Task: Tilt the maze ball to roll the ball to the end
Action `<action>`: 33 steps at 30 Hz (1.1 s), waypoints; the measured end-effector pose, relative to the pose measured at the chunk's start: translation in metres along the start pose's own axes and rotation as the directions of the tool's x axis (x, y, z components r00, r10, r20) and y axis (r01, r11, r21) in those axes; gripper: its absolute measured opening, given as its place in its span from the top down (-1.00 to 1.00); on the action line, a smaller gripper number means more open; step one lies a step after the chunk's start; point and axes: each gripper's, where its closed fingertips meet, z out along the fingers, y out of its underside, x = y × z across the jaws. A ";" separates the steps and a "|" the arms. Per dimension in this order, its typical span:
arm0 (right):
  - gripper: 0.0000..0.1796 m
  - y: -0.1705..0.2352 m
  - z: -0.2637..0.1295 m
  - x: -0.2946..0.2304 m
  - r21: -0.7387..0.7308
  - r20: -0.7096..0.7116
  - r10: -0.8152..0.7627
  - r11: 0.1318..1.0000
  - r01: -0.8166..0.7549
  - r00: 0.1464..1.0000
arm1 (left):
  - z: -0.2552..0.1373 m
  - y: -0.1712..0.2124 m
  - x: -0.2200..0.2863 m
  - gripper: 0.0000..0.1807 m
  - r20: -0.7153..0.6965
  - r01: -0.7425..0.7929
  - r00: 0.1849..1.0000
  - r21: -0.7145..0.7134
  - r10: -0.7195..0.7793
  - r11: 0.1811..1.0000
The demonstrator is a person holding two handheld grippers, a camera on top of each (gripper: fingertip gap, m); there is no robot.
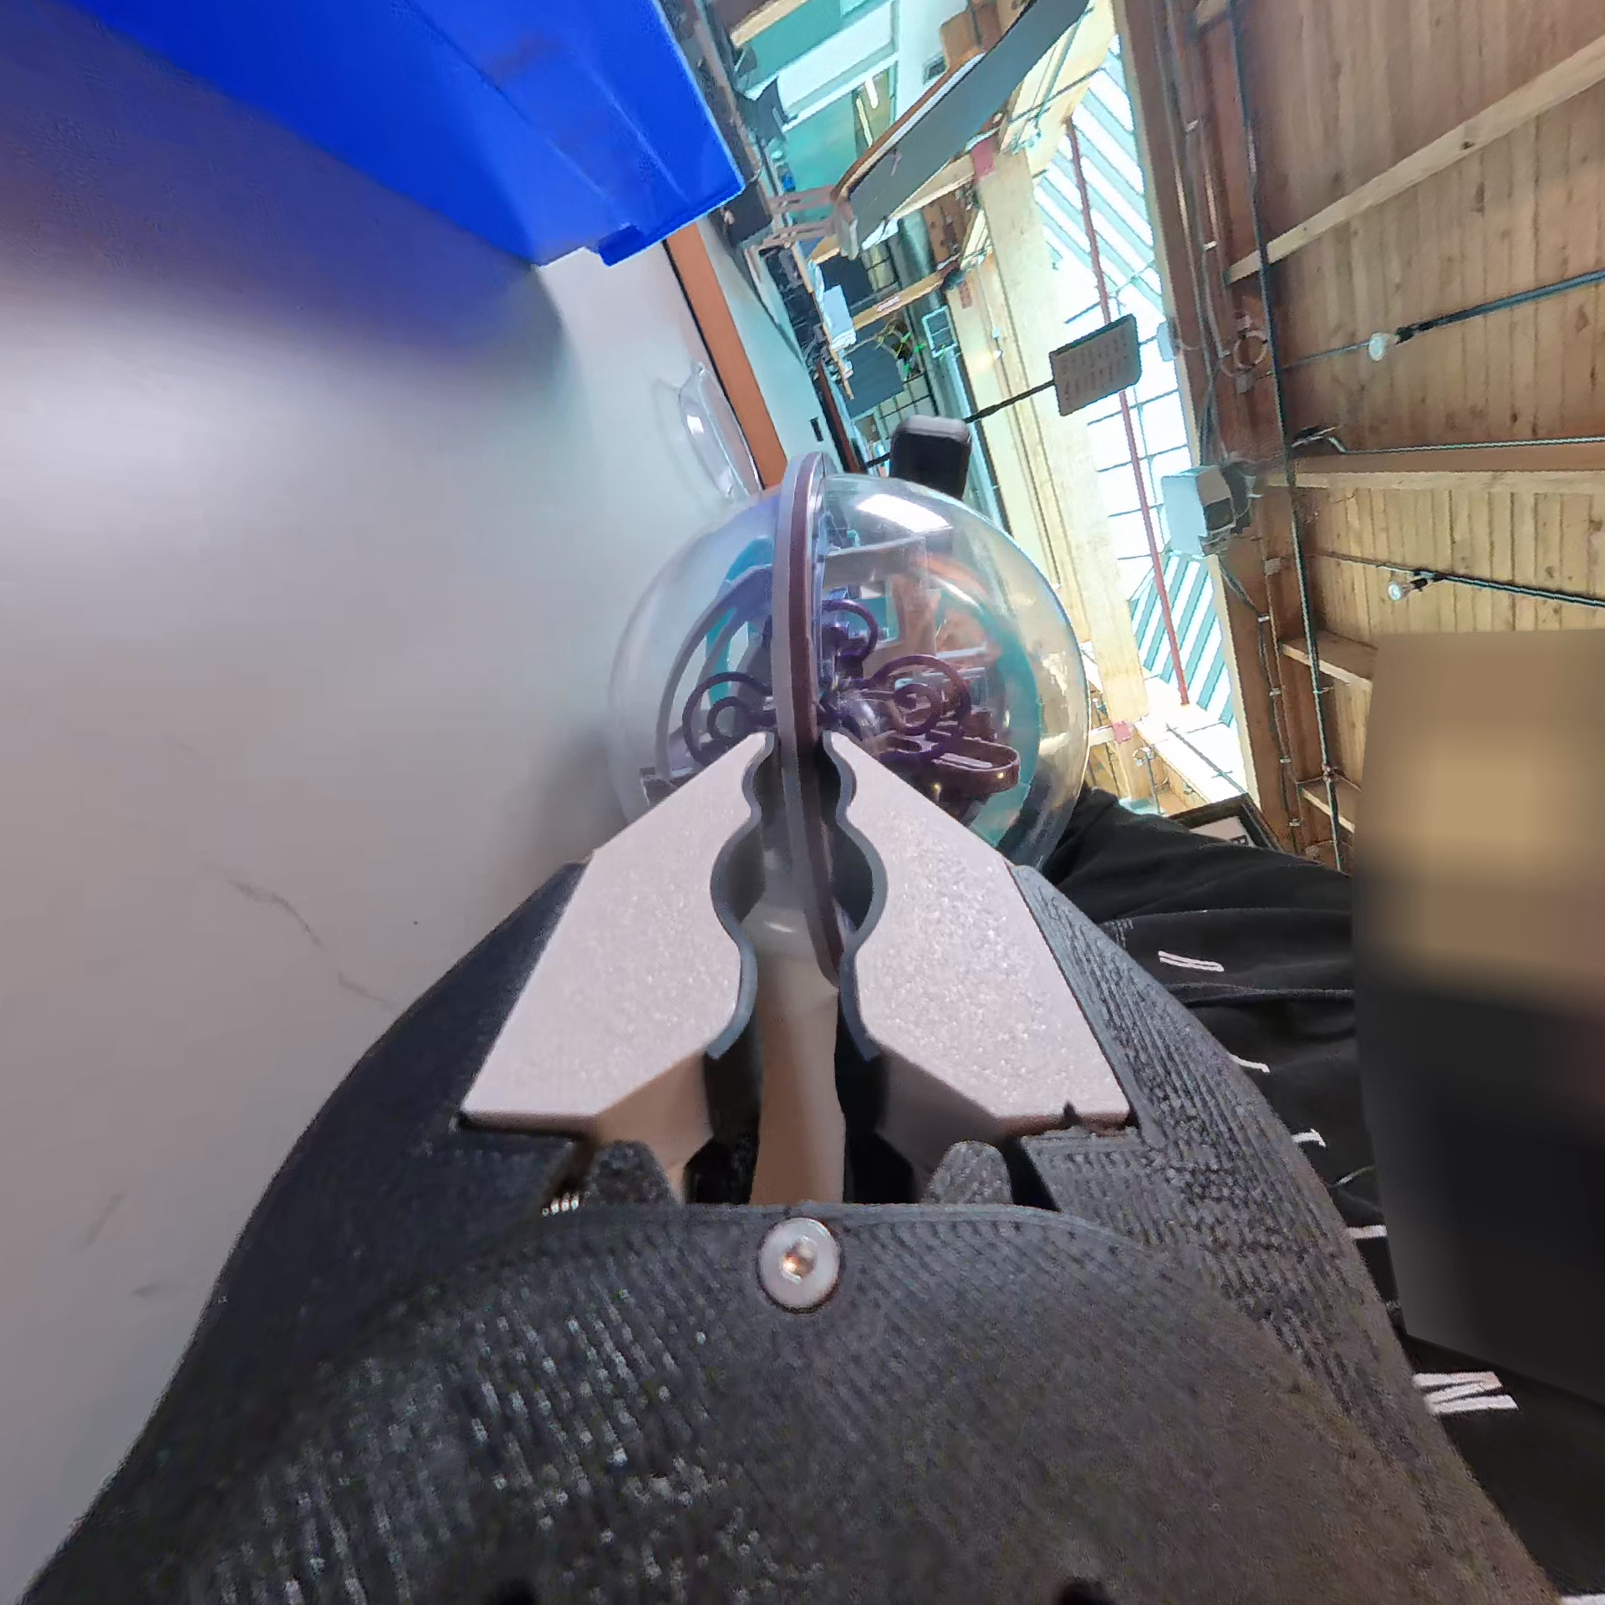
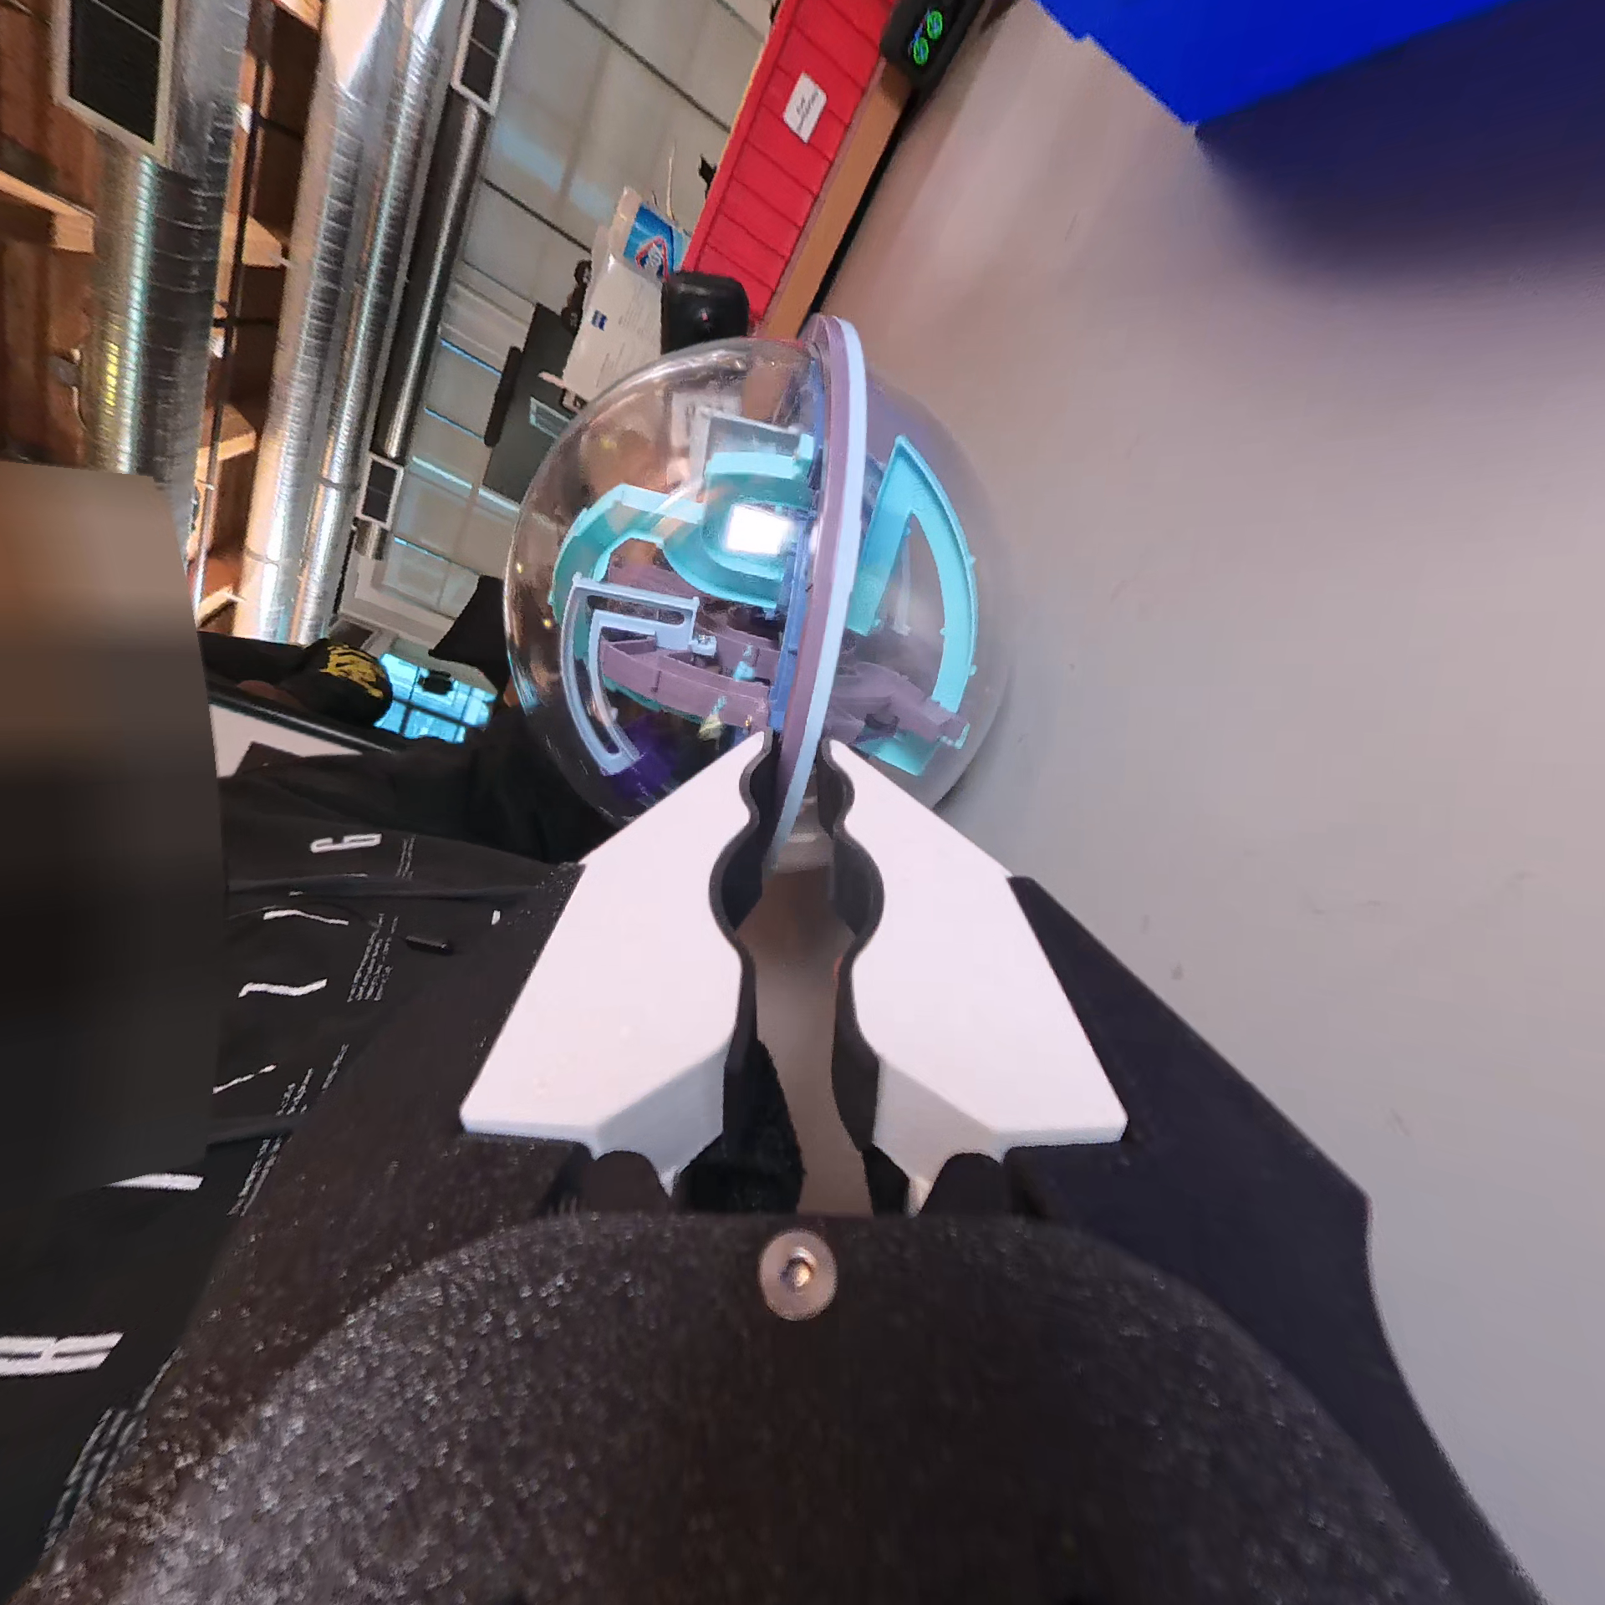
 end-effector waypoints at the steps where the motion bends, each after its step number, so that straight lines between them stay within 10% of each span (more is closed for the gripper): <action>1: 0.93 -0.001 0.000 0.000 0.025 0.000 -0.018 1.000 0.018 1.000 | 0.000 0.000 0.000 0.93 -0.007 -0.014 1.000 0.012 0.014 1.000; 11: 0.69 -0.006 -0.012 -0.009 0.156 -0.227 -0.414 0.878 0.452 0.882 | 0.008 -0.001 -0.002 0.93 -0.015 -0.031 0.999 0.087 0.033 0.996; 24: 0.05 0.017 -0.004 -0.013 -0.244 -0.365 -0.914 0.277 0.929 0.177 | 0.015 -0.015 -0.006 0.93 0.015 -0.055 0.998 0.133 0.053 0.990; 33: 0.43 0.014 0.003 -0.010 -0.414 -0.401 -0.884 -0.061 0.908 -0.243 | 0.014 -0.019 -0.010 0.93 0.024 -0.055 0.998 0.145 0.052 0.988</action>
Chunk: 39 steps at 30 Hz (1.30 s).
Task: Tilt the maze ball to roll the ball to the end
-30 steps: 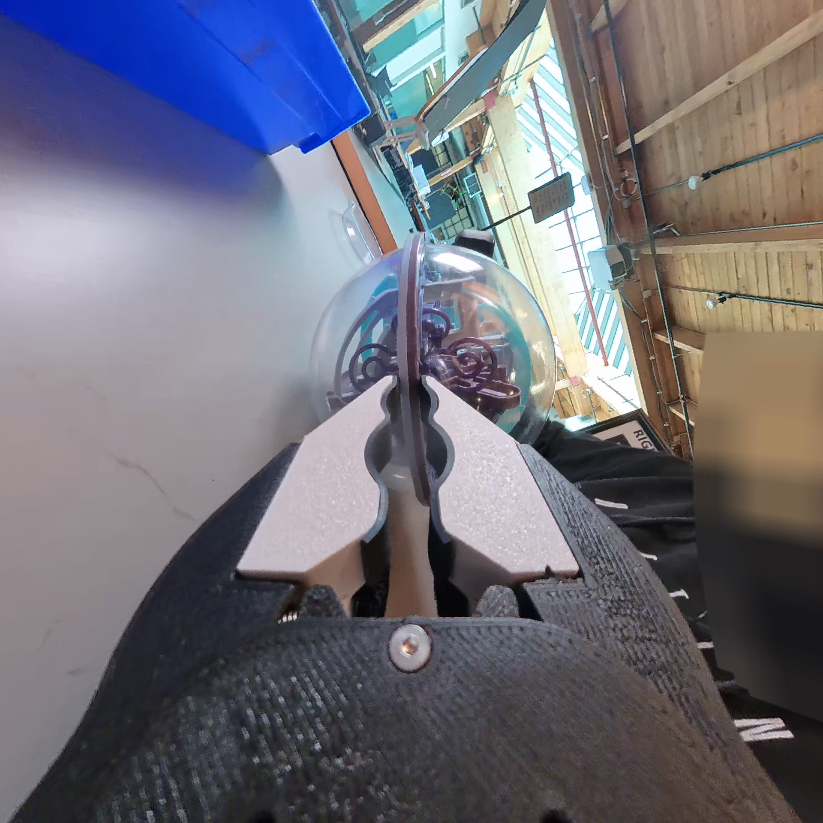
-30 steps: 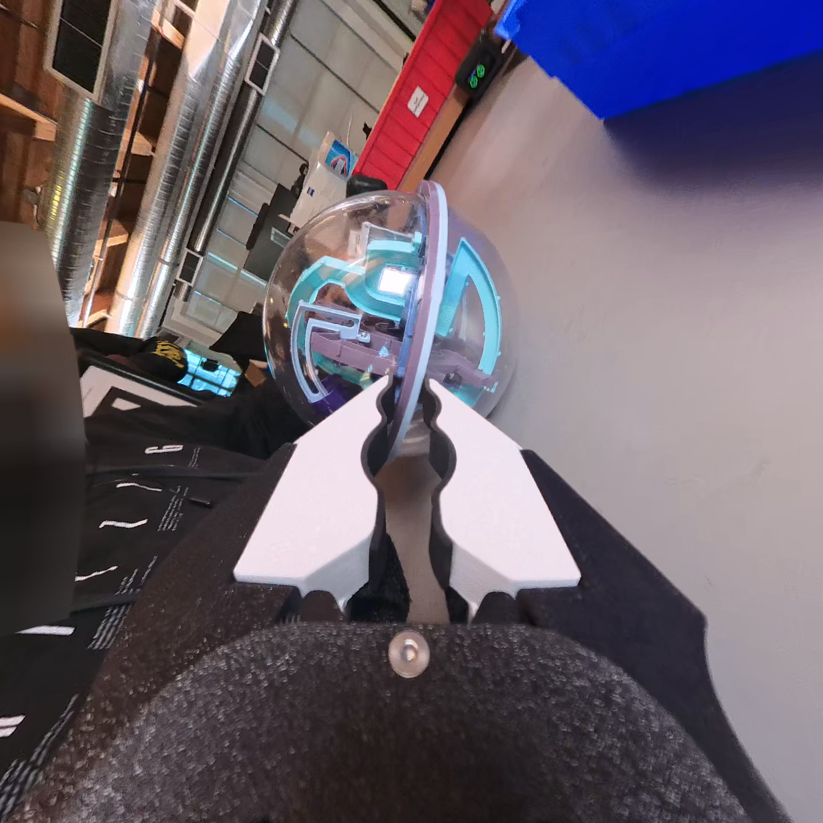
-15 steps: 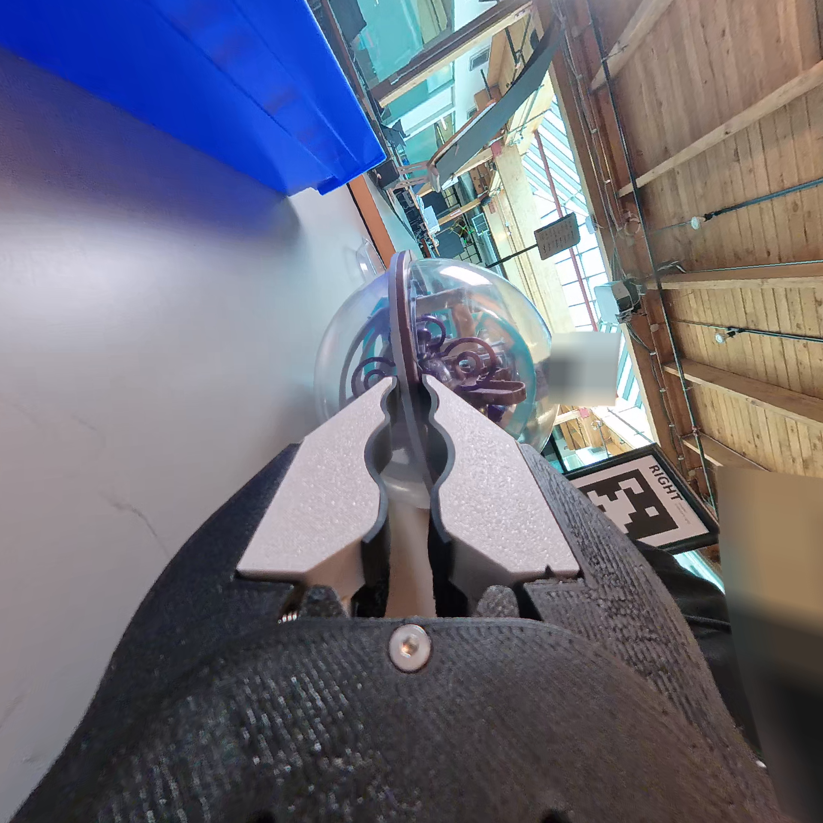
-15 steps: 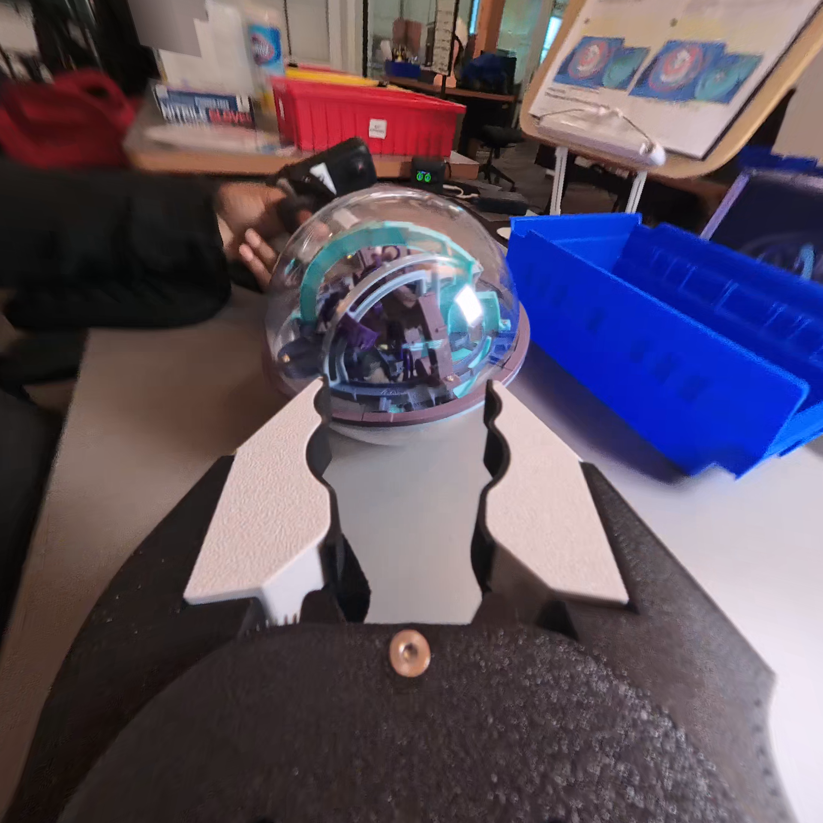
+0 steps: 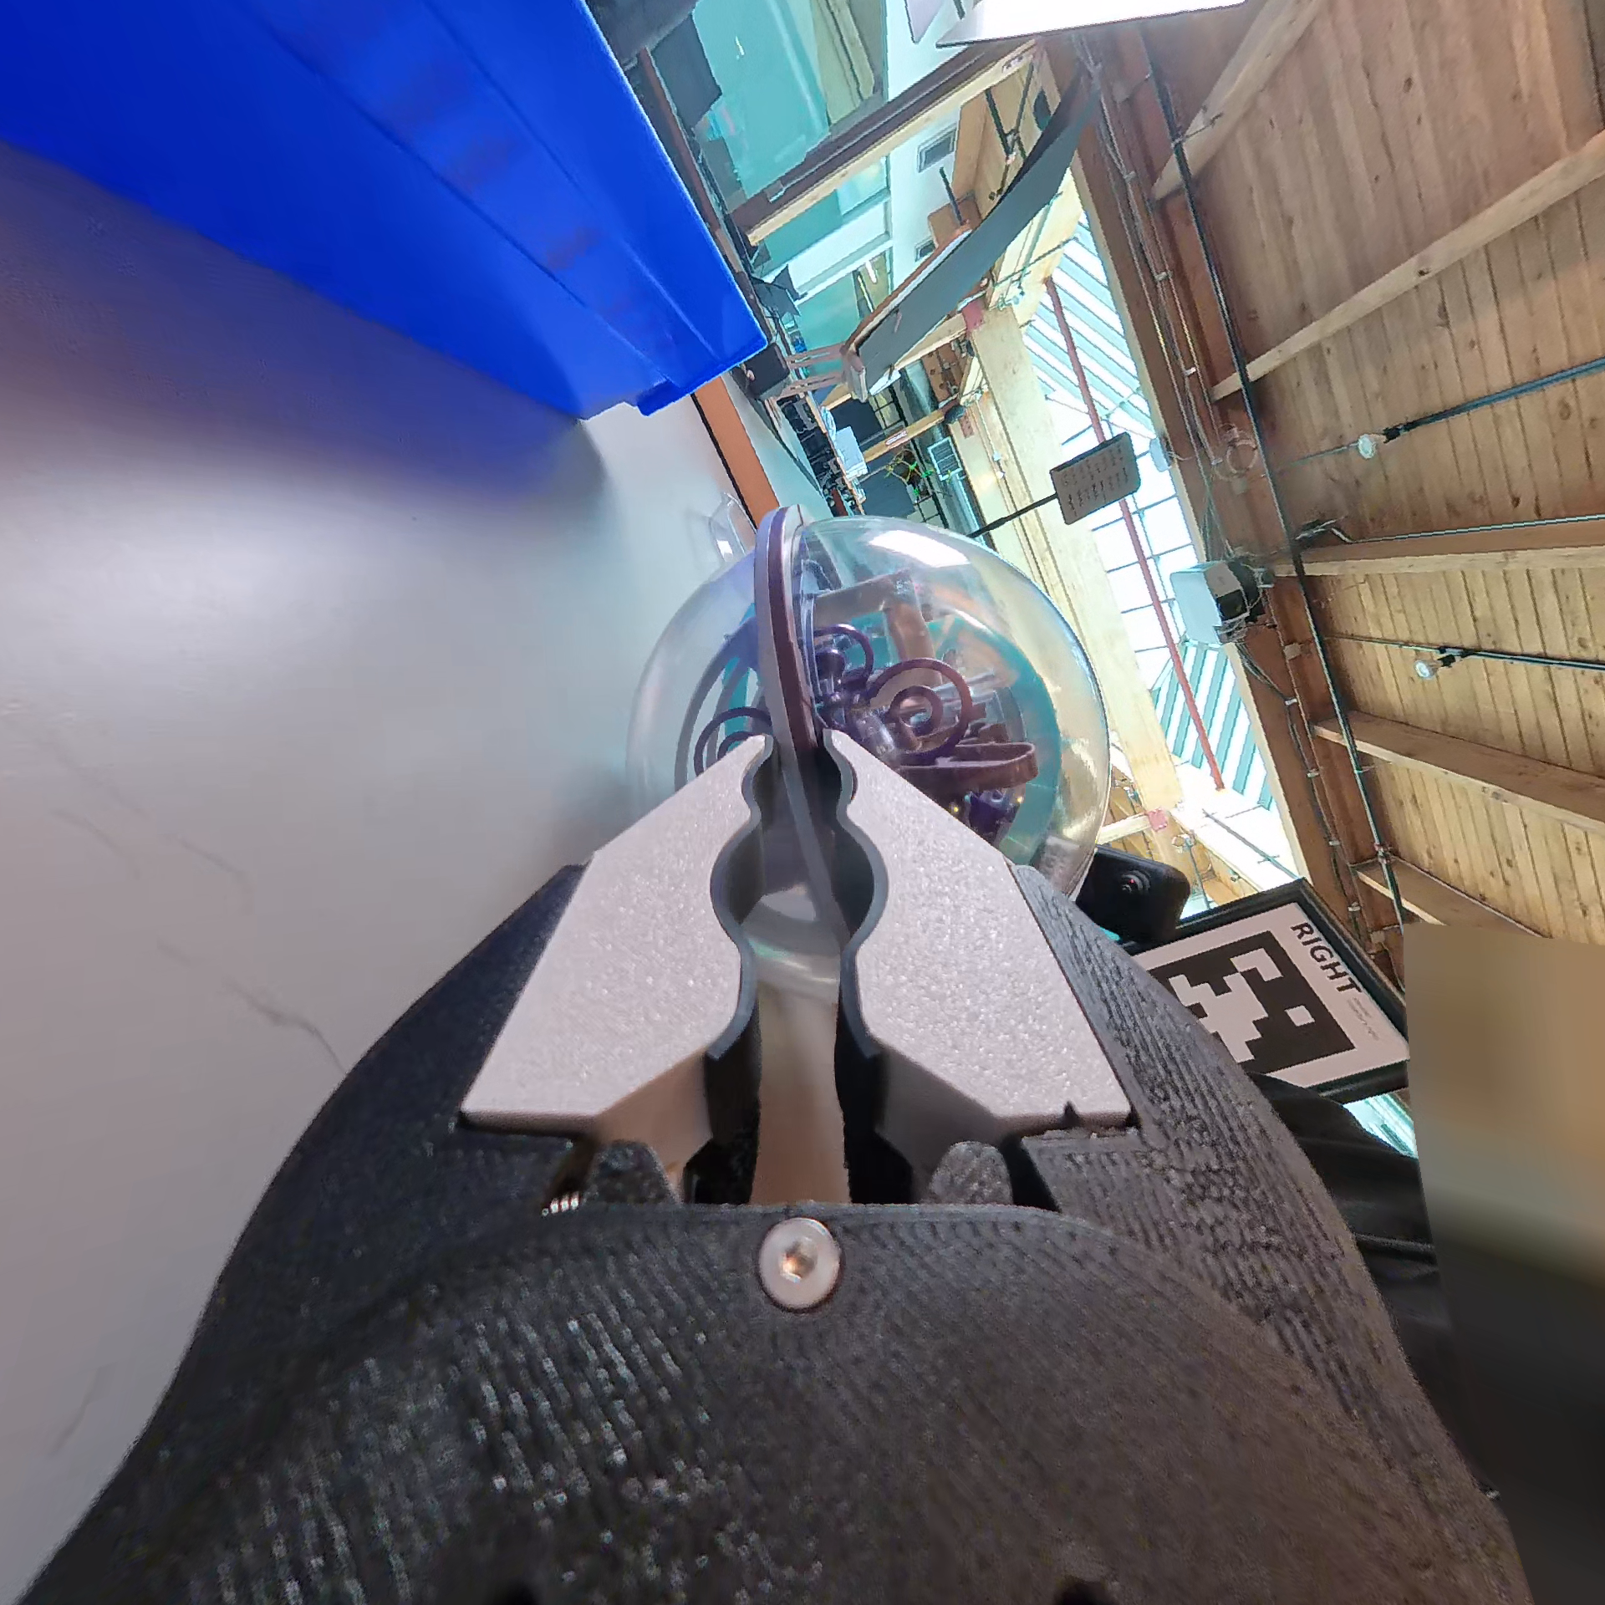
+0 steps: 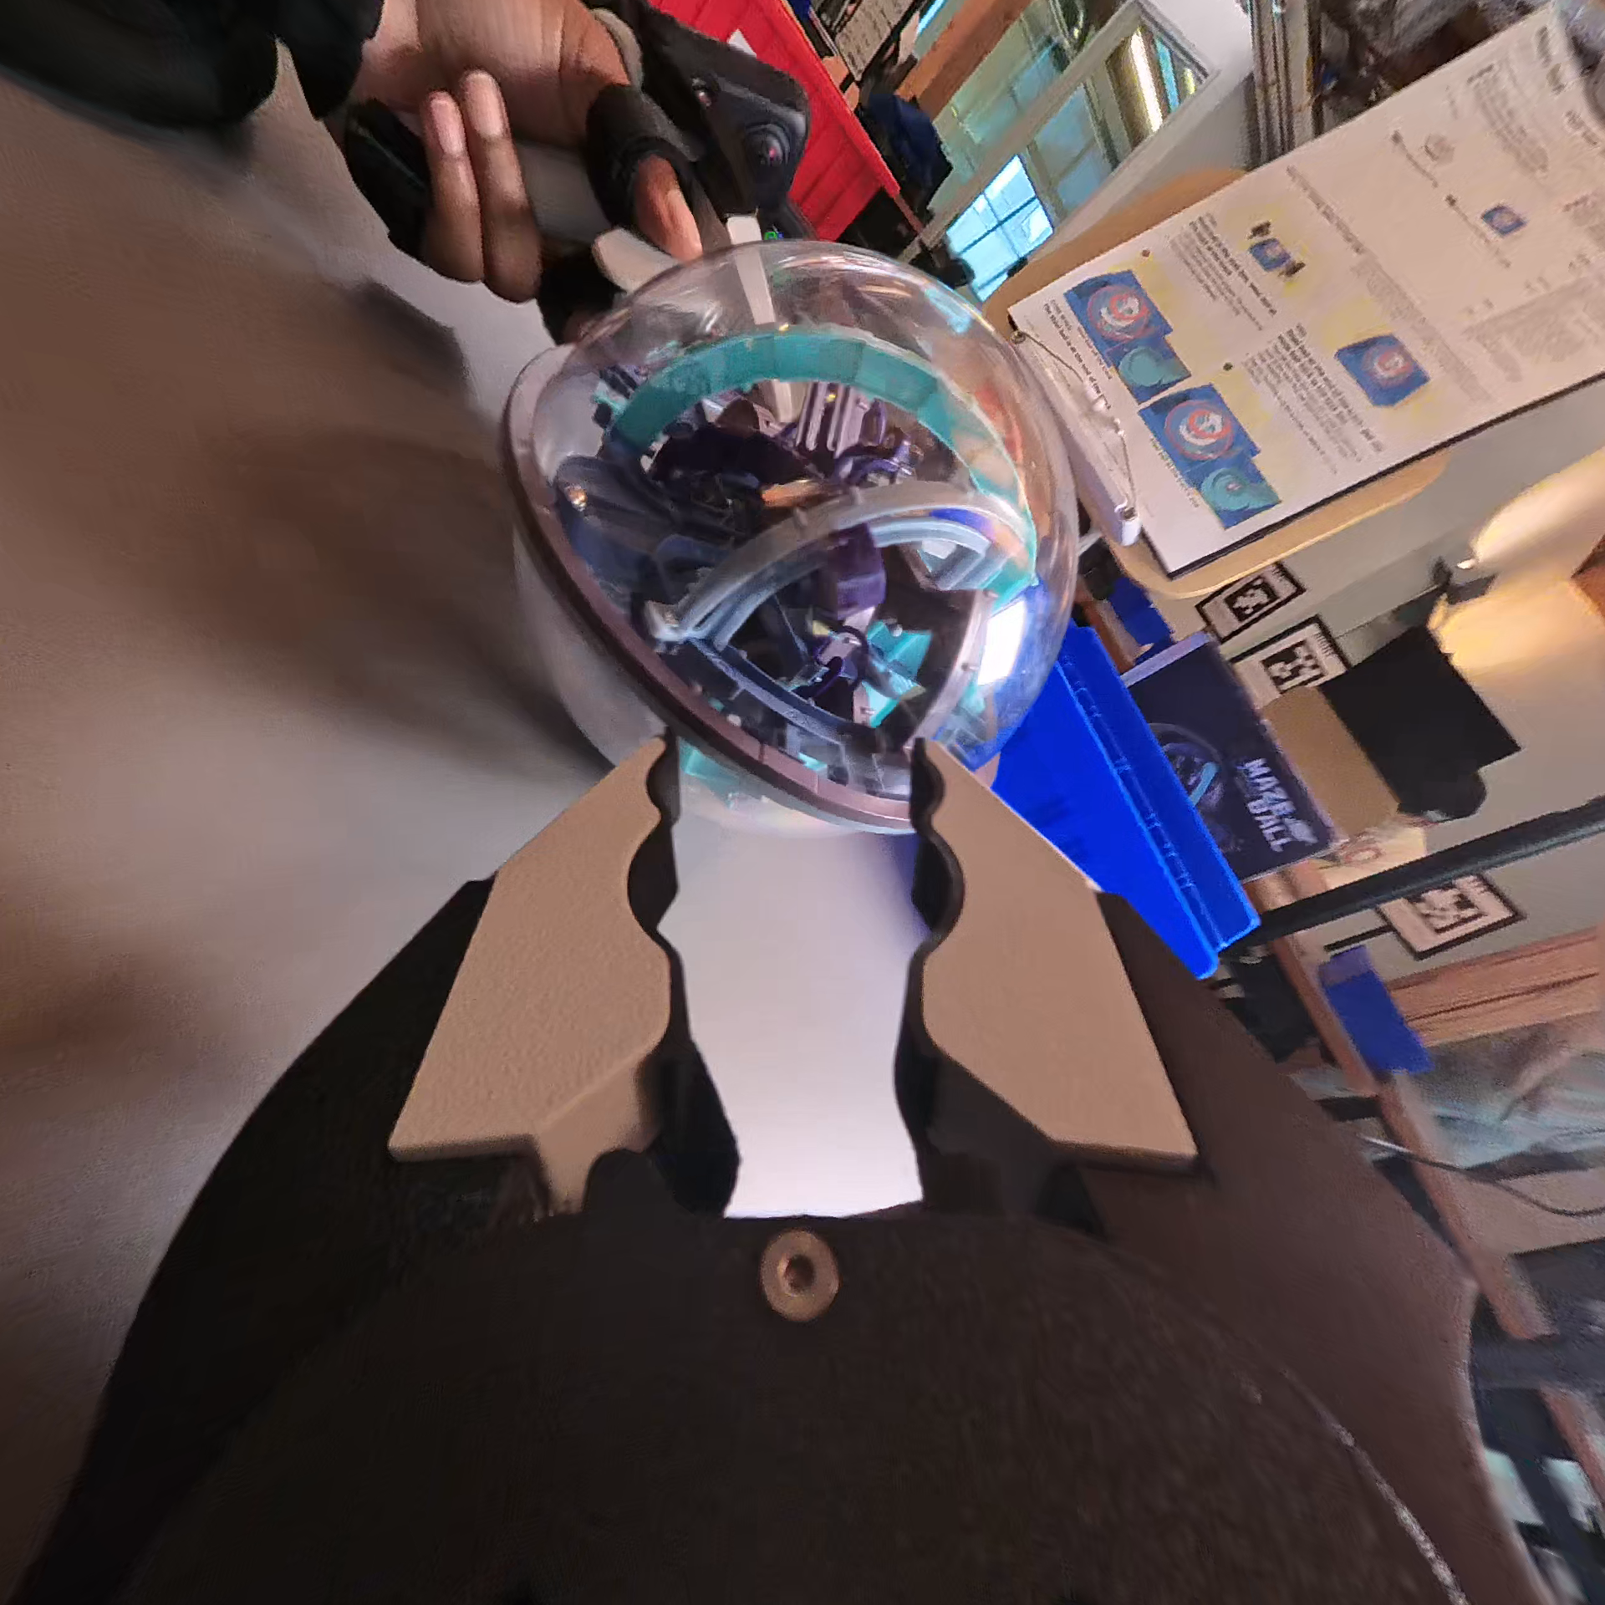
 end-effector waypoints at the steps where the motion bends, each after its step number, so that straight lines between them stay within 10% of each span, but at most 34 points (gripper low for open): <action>1: 0.51 0.001 0.000 0.000 0.000 -0.013 -0.031 1.000 0.031 0.999 | 0.000 0.000 0.000 0.93 0.003 -0.003 1.000 0.001 0.003 1.000; 16: 0.88 -0.001 -0.006 -0.006 0.010 -0.047 -0.183 0.983 0.184 0.982 | -0.004 -0.002 0.020 0.51 -0.003 -0.329 0.944 -0.013 0.329 0.944; 24: 0.92 -0.008 -0.006 -0.013 0.024 -0.064 -0.302 0.952 0.304 0.951 | 0.003 0.010 0.018 0.86 -0.014 -0.379 0.926 -0.066 0.379 0.923; 39: 0.94 -0.015 -0.006 -0.030 0.014 -0.066 -0.520 0.853 0.521 0.852 | -0.008 -0.002 0.014 0.71 0.019 -0.382 0.924 -0.015 0.382 0.924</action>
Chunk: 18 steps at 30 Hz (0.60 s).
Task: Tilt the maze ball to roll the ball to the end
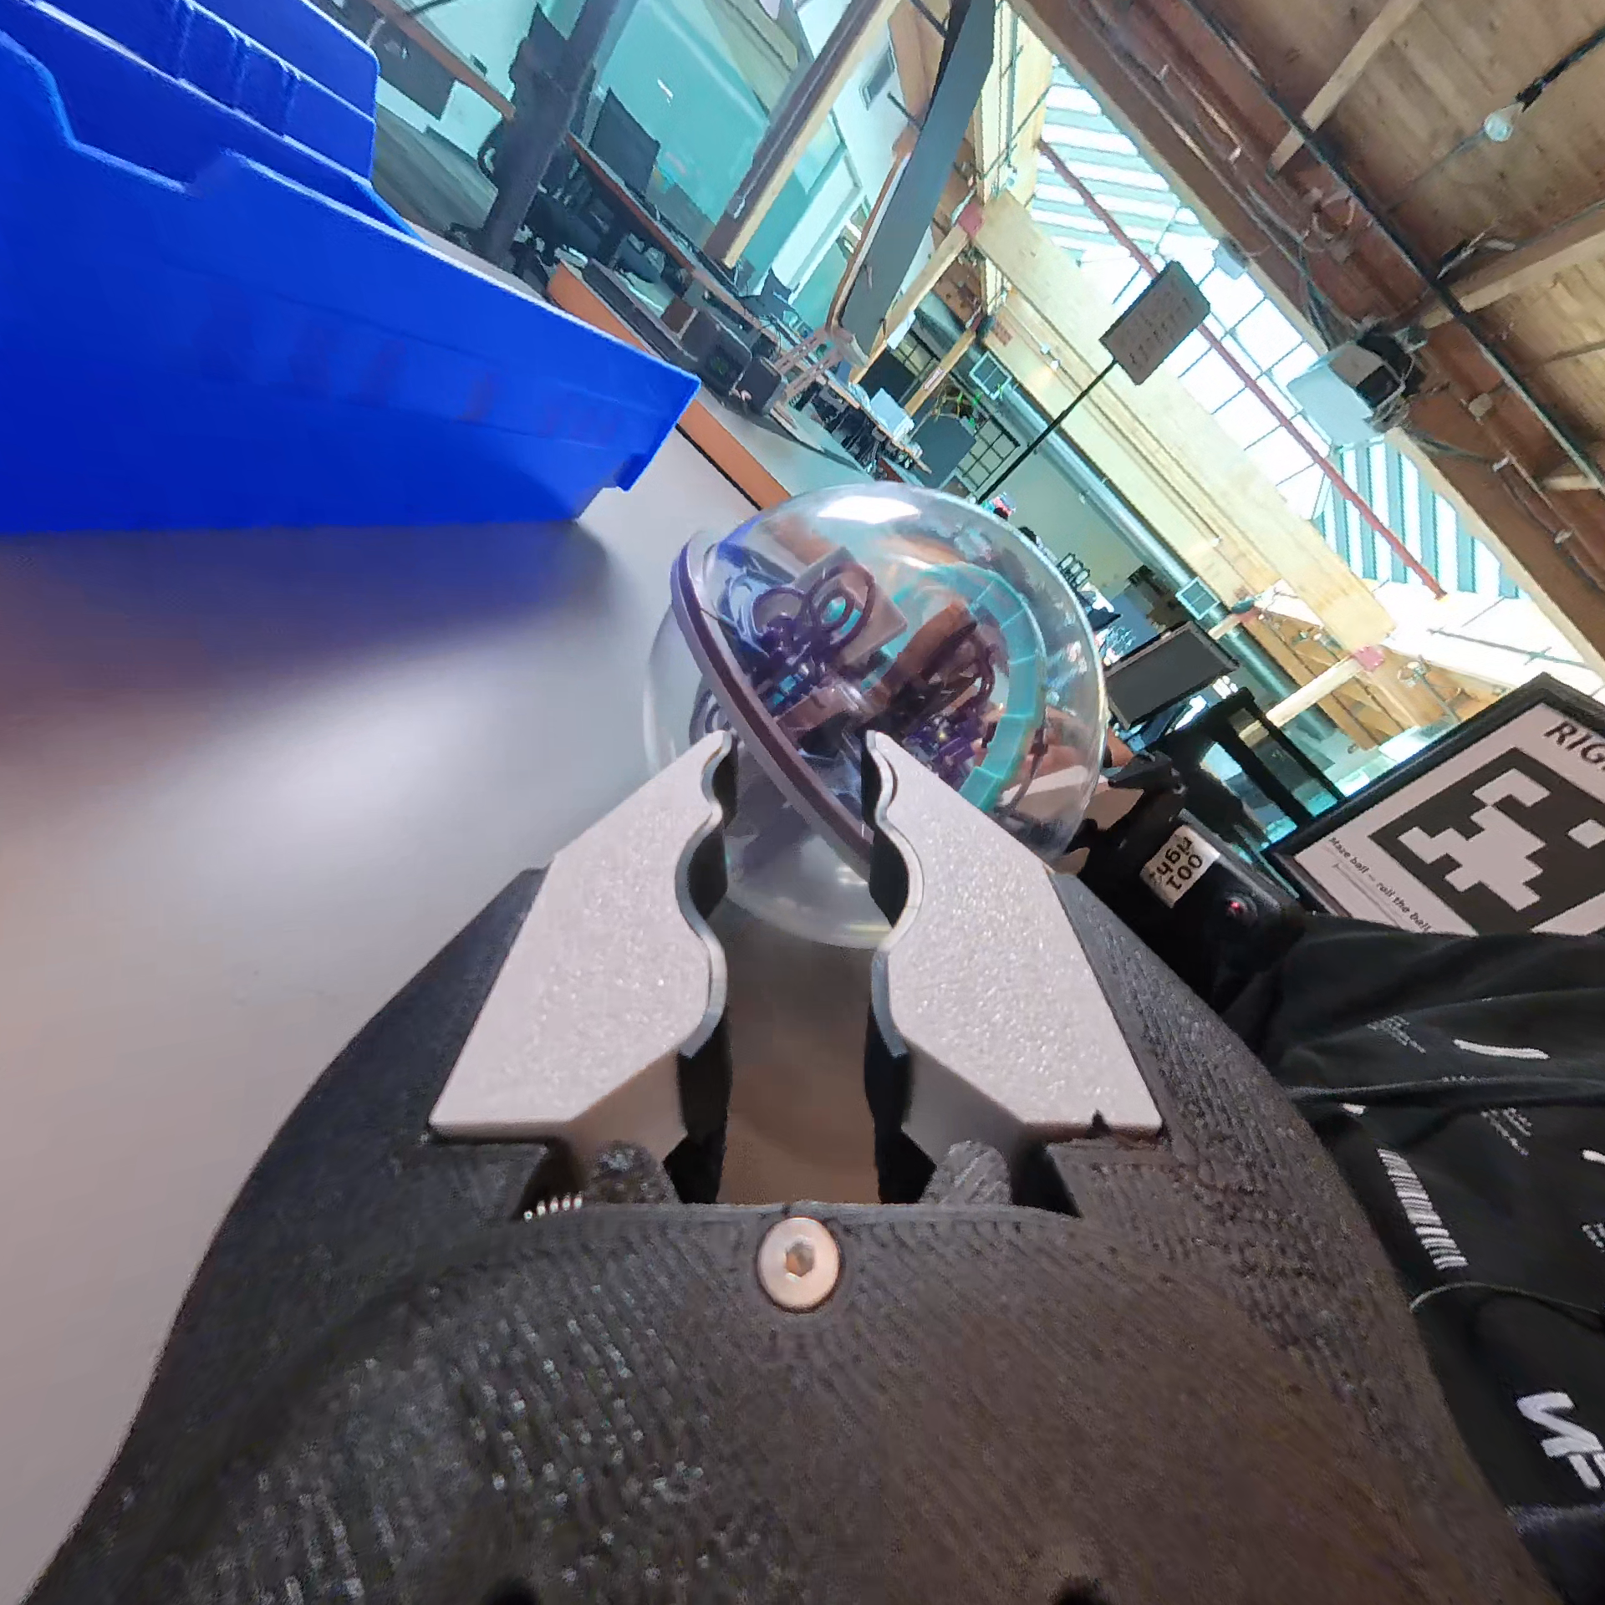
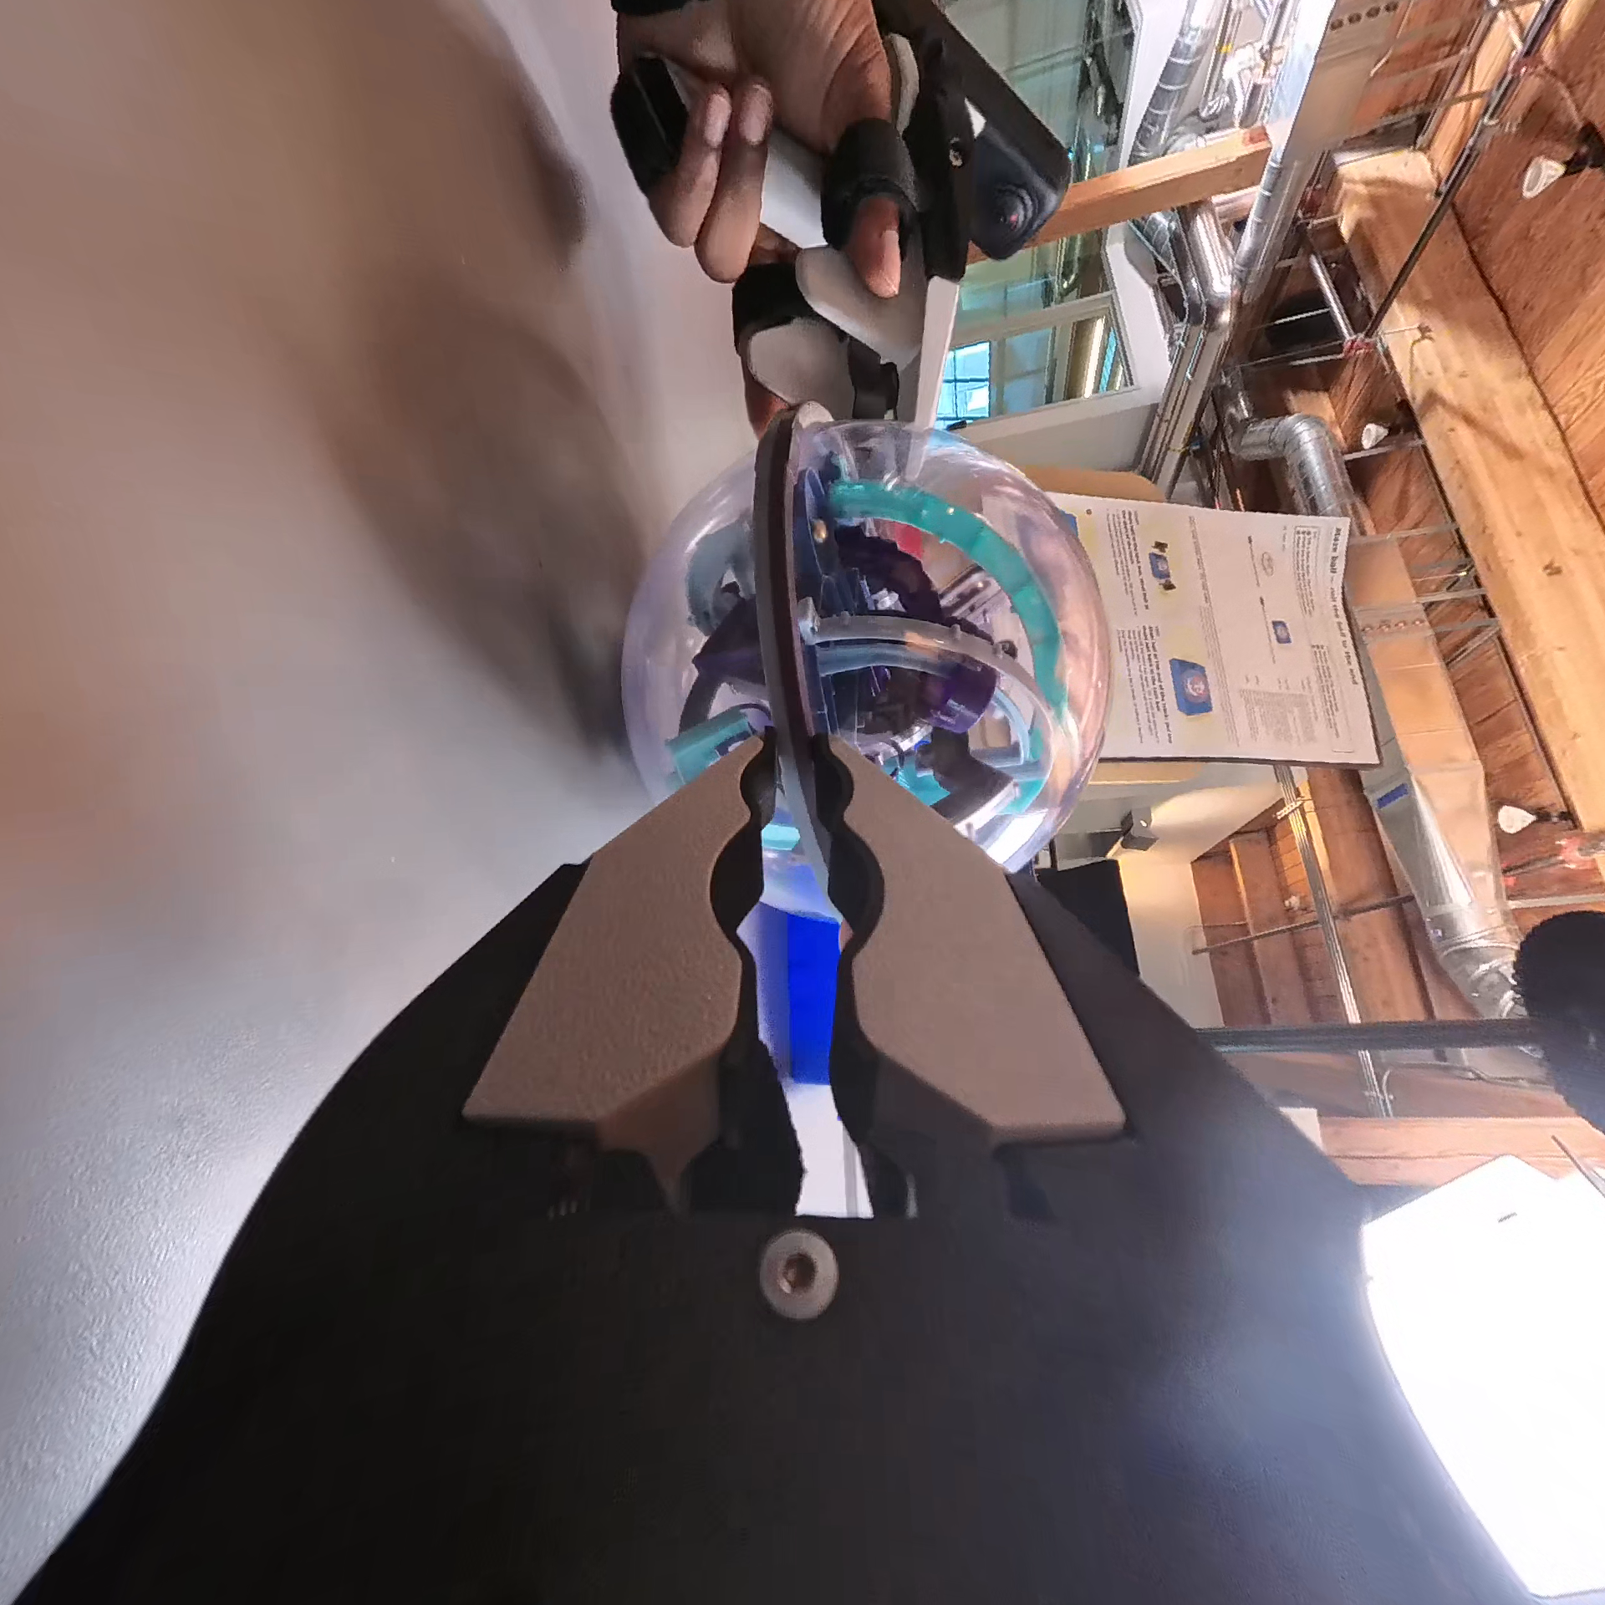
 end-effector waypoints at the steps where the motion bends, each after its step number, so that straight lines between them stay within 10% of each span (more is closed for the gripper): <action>1: 0.93 0.000 0.000 0.000 0.000 -0.001 -0.008 1.000 0.008 1.000 | 0.002 0.003 0.001 0.69 -0.003 -0.008 1.000 -0.016 0.008 1.000; 18: 0.94 -0.006 0.001 -0.003 0.012 -0.002 -0.044 0.999 0.044 0.999 | 0.007 0.012 -0.006 0.77 -0.028 0.083 0.996 -0.024 -0.084 0.996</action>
